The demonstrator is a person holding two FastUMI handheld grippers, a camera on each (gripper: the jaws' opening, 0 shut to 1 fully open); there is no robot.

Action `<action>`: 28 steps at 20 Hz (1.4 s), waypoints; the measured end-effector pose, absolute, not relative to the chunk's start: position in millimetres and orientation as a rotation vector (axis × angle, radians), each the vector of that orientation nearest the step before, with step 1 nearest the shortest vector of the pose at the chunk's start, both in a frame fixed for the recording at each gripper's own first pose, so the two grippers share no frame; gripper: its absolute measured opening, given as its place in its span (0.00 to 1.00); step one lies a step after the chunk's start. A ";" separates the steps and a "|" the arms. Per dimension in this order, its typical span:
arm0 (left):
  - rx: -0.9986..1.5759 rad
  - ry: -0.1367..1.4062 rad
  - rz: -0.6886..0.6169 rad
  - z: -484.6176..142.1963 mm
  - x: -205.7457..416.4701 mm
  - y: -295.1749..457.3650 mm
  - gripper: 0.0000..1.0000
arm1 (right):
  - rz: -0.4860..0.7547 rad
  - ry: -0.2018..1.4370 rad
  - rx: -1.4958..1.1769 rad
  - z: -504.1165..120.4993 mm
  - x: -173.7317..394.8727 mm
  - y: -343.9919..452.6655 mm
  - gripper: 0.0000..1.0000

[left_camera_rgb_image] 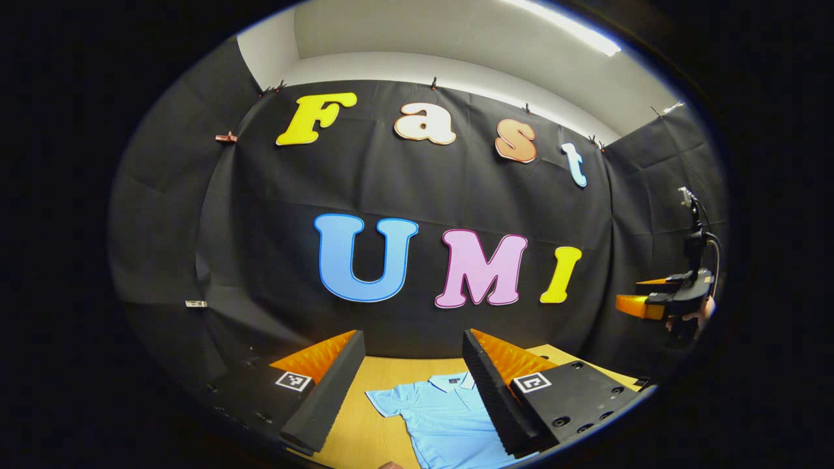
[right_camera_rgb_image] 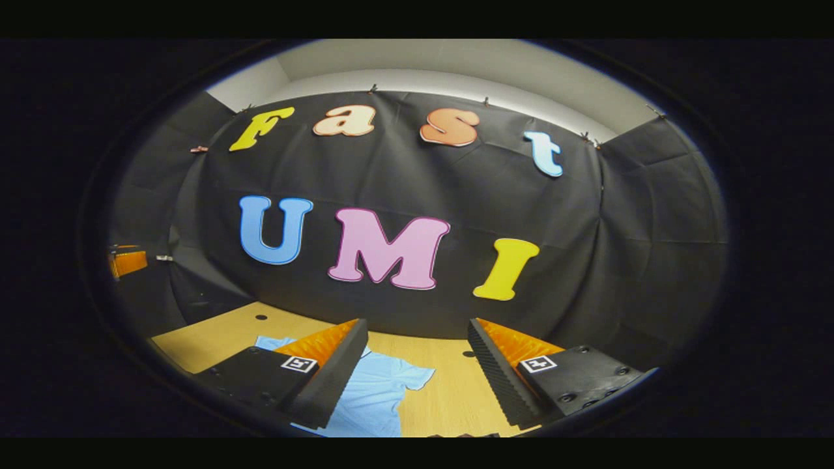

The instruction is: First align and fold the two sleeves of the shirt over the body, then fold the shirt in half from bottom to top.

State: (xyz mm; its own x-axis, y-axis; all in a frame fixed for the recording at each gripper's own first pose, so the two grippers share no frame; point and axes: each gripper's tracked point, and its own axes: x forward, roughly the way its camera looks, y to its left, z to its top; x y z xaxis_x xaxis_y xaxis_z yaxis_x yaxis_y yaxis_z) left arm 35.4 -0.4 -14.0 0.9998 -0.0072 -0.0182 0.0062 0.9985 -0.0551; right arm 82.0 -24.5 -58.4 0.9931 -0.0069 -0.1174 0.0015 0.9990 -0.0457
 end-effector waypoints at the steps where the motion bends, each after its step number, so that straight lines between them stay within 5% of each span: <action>1: -0.076 0.039 0.005 -20.3 42.9 -0.7 0.96 | 0.013 0.135 -0.051 -70.5 98.5 -26.1 0.97; 12: -0.110 0.115 0.201 -57.8 155.7 -30.4 0.97 | 0.176 0.487 0.039 -309.8 303.1 -51.4 0.96; 18: -0.090 0.172 0.210 -74.7 181.8 -55.9 0.97 | 0.144 0.787 0.115 -449.4 330.1 -65.5 0.96; 23: -0.005 0.222 0.228 -88.5 182.2 -31.0 0.96 | 0.047 0.947 0.214 -510.8 324.4 -74.1 0.99; 24: -0.005 0.233 0.225 -91.2 183.6 -28.8 0.97 | 0.034 0.964 0.213 -517.1 323.0 -76.2 0.93; 25: -0.010 0.241 0.221 -92.6 184.2 -27.8 0.97 | 0.029 0.987 0.211 -522.8 319.6 -77.0 0.99; 27: -0.018 0.242 0.218 -94.7 185.9 -24.9 0.97 | 0.020 1.020 0.190 -530.0 308.1 -73.2 0.78; 28: -0.018 0.244 0.217 -95.5 187.1 -23.0 0.97 | 0.037 1.042 0.170 -539.5 315.1 -69.5 0.59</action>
